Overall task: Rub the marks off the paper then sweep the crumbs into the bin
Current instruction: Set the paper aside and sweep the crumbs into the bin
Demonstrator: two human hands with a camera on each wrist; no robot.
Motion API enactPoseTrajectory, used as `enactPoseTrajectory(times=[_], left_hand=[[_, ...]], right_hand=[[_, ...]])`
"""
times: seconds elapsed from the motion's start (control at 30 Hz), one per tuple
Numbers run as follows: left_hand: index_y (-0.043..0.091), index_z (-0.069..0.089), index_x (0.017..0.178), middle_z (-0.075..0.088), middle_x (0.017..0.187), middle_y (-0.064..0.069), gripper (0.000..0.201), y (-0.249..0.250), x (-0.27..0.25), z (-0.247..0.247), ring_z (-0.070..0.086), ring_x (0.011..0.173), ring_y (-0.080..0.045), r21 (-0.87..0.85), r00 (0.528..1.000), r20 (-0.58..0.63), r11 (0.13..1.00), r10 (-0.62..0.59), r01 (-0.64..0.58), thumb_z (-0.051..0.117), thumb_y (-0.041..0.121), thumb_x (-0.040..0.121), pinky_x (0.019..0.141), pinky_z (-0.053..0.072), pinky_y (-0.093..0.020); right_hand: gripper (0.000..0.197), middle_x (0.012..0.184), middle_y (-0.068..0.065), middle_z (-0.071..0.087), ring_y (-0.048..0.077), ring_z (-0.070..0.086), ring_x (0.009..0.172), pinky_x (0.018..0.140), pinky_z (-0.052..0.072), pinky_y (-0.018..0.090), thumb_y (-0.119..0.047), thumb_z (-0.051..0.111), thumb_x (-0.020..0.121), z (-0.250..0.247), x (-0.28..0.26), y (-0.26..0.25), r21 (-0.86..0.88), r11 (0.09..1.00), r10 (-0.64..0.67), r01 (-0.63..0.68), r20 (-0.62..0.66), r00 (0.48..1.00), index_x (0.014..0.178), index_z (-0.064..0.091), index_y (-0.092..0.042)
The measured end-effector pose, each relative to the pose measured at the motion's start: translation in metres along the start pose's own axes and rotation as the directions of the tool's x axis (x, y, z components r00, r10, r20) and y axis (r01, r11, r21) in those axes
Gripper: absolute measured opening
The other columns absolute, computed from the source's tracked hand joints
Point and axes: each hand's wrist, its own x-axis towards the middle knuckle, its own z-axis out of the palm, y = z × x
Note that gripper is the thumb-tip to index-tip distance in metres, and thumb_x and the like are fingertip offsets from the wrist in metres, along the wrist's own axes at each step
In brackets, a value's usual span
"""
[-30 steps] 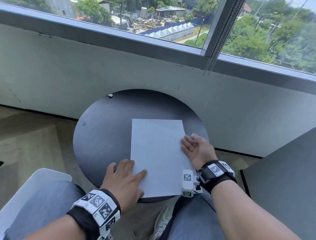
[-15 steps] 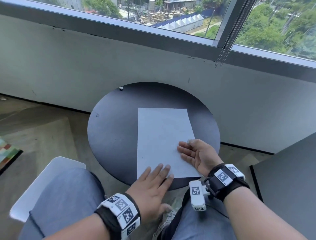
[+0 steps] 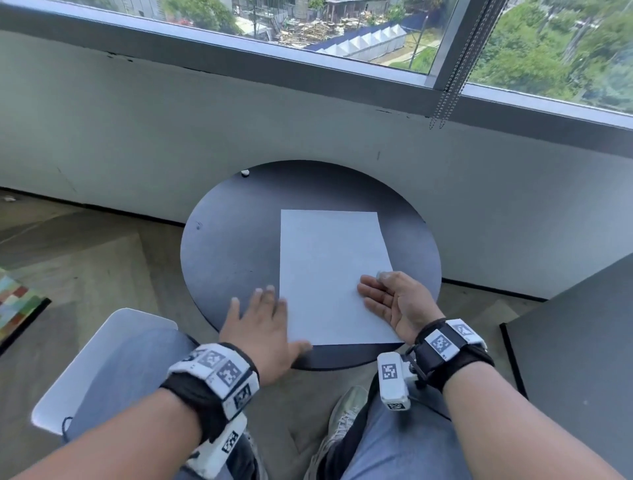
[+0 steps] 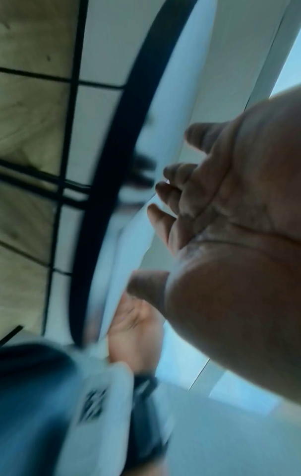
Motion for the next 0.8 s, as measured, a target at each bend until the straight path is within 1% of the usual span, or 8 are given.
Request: enactPoseTrajectory(times=[0.1,0.23,0.43,0.5,0.57,0.67,0.73,0.8], left_hand=[[0.017,-0.005,0.162,-0.02,0.169,-0.006,0.085,0.006,0.0,-0.016,-0.018,0.156,-0.022,0.013,0.995,-0.064,0.997,0.072,-0.071,0.029,0.065,0.101,0.125,-0.002,-0.052],[0.016,-0.006,0.162,-0.021,0.169,-0.006,0.085,0.027,-0.005,0.0,-0.019,0.155,-0.02,0.074,0.978,0.012,0.976,0.206,-0.207,0.03,0.064,0.102,0.125,-0.004,-0.053],[0.016,-0.009,0.162,-0.023,0.168,-0.006,0.089,0.018,-0.002,0.019,-0.019,0.155,-0.019,0.12,0.983,0.019,0.975,0.184,-0.185,0.034,0.064,0.1,0.125,-0.003,-0.055],[0.016,-0.011,0.161,-0.024,0.168,-0.006,0.089,0.018,-0.002,0.018,-0.019,0.155,-0.019,0.134,0.981,0.02,0.972,0.193,-0.194,0.034,0.062,0.101,0.124,-0.004,-0.055],[0.016,-0.012,0.161,-0.025,0.167,-0.005,0.089,0.017,-0.001,0.018,-0.02,0.155,-0.02,0.134,0.979,0.028,0.969,0.203,-0.205,0.034,0.062,0.101,0.124,-0.005,-0.055],[0.017,-0.012,0.161,-0.024,0.168,-0.005,0.088,0.016,0.001,0.019,-0.02,0.155,-0.022,0.125,0.979,0.014,0.971,0.204,-0.204,0.034,0.061,0.101,0.125,-0.005,-0.054],[0.018,-0.01,0.161,-0.022,0.168,-0.005,0.086,0.015,0.003,0.021,-0.019,0.155,-0.024,0.117,0.978,-0.014,0.972,0.207,-0.204,0.035,0.06,0.101,0.125,-0.004,-0.053],[0.018,-0.009,0.162,-0.021,0.169,-0.006,0.086,0.014,0.002,0.021,-0.017,0.156,-0.026,0.108,0.975,-0.038,0.971,0.219,-0.214,0.036,0.059,0.101,0.125,-0.004,-0.053]], right_hand=[[0.007,0.124,0.021,0.068,0.025,0.074,0.094,0.078,0.06,0.033,-0.016,0.051,0.104,0.001,-0.001,0.0,0.004,1.0,0.004,-0.004,0.004,1.0,0.103,0.056,-0.011],[0.007,0.127,0.021,0.067,0.029,0.072,0.095,0.084,0.057,0.039,-0.016,0.053,0.101,0.009,-0.01,-0.005,0.086,0.996,0.035,-0.035,0.005,0.999,0.099,0.058,-0.013],[0.01,0.128,0.024,0.066,0.036,0.068,0.114,0.089,0.055,0.044,-0.016,0.051,0.1,0.035,-0.051,0.038,0.136,0.965,0.185,-0.226,0.263,0.947,0.093,0.057,-0.012],[0.009,0.129,0.025,0.065,0.037,0.069,0.112,0.088,0.057,0.043,-0.016,0.051,0.1,0.024,-0.043,0.034,0.168,0.967,0.154,-0.191,0.21,0.965,0.094,0.057,-0.012],[0.008,0.13,0.024,0.065,0.036,0.07,0.107,0.085,0.058,0.042,-0.017,0.052,0.1,0.006,-0.021,0.016,0.224,0.972,0.066,-0.07,0.029,0.997,0.097,0.058,-0.011],[0.008,0.135,0.02,0.062,0.032,0.068,0.107,0.091,0.056,0.045,-0.019,0.056,0.099,-0.005,-0.003,-0.011,0.266,0.961,-0.046,0.08,-0.132,0.99,0.101,0.061,-0.013],[0.006,0.134,0.021,0.063,0.038,0.067,0.113,0.095,0.053,0.05,-0.017,0.056,0.098,0.009,-0.006,-0.01,0.223,0.974,0.02,-0.034,0.066,0.998,0.096,0.059,-0.013],[0.006,0.13,0.022,0.066,0.04,0.068,0.11,0.09,0.056,0.047,-0.016,0.055,0.098,0.024,-0.009,0.0,0.034,0.984,0.162,-0.177,0.264,0.951,0.093,0.058,-0.013]])
